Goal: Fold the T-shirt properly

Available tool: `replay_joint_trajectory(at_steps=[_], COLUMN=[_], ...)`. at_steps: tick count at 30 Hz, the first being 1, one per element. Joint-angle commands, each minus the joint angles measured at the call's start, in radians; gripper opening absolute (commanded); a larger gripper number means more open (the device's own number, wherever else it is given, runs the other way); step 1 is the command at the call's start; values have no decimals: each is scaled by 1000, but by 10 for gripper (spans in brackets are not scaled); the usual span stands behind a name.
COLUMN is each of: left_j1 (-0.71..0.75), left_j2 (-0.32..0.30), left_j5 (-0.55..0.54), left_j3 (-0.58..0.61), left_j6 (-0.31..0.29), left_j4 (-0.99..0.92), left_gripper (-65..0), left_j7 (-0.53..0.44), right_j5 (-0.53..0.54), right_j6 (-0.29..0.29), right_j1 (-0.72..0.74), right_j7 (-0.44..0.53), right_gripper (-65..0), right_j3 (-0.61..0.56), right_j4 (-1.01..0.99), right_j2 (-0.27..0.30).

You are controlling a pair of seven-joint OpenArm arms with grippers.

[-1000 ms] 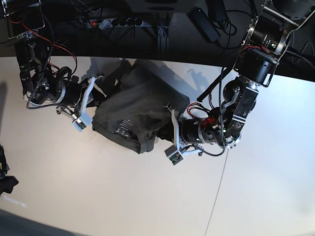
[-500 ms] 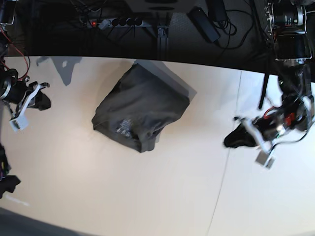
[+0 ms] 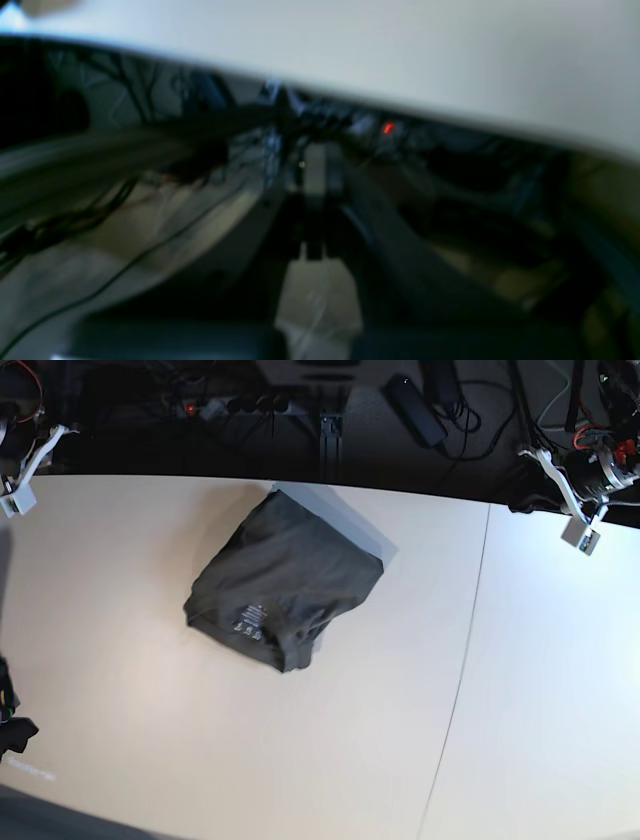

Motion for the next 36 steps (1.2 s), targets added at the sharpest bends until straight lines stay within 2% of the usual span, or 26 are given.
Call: replay_joint_trajectory(at_steps=[1, 6, 10, 15, 17, 20, 23, 27, 29, 33, 36], left_j1=[39, 160, 155, 139, 100, 0, -126, -299, -377, -461, -483], left_j2=[-10, 8, 0, -44, -47, -46, -35, 18, 60, 139, 185], left_j5=[11, 218, 432, 653, 710, 757, 772, 770, 771, 771, 771], left_j3=[-7, 5, 83, 249, 320, 450, 586, 715, 752, 771, 771], left_j6=[-12, -12, -12, 155, 204, 285, 335, 335, 334, 334, 334], left_j4=[15, -71, -257, -520, -624, -802, -1001, -1231, -1307, -1371, -1373], left_gripper=[-650, -650, -650, -650, -650, -650, -650, -650, -650, -650, -650], left_j7=[-34, -212, -246, -419, -442, -387, -339, -371, -370, -377, -427], right_j5=[9, -13, -107, -123, -150, -236, -283, -317, -348, -418, -418], right_j6=[79, 79, 77, 61, 60, 52, 43, 27, -7, -53, -64], right_j1=[-45, -177, -219, -219, -188, -109, -16, 135, 216, 342, 407], right_j7=[1, 4, -15, 25, 51, 65, 69, 116, 133, 146, 146], right_gripper=[-650, -650, -650, -650, -650, -650, -650, -650, -650, -650, -650], right_j3=[11, 11, 9, -28, -41, -72, -134, -232, -272, -311, -311], right_j4=[10, -53, -222, -562, -693, -866, -1006, -1127, -1160, -1179, -1178], right_j2=[10, -61, -133, -137, -137, -138, -138, -159, -184, -255, -301])
